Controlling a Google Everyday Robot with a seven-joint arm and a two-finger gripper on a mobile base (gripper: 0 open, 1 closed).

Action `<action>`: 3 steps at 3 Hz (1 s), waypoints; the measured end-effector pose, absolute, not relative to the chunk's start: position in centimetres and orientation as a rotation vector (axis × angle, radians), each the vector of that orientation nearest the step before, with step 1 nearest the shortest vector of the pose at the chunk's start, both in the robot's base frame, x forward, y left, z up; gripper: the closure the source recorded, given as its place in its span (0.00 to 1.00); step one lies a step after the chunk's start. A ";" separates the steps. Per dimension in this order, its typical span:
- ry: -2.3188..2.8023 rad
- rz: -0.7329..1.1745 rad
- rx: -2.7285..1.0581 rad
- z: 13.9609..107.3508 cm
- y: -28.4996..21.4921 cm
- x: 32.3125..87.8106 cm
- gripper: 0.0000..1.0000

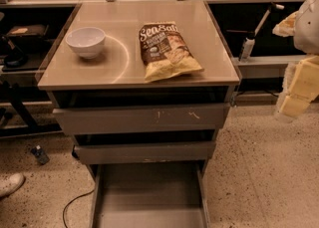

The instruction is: Place brown chip bag into bottom drawer

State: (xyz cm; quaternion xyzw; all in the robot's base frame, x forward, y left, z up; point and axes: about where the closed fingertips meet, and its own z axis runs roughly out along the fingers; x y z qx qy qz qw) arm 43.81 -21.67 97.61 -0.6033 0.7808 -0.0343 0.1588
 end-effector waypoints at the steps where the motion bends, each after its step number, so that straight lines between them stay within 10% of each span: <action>1: 2.232 -0.098 -1.725 97.6 -21.7 43.8 0.00; 3: 2.425 -0.021 -1.577 97.0 -22.3 47.1 0.00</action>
Offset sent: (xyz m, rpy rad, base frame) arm 0.0155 -0.0062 -0.0052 -0.0239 0.1157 -0.1199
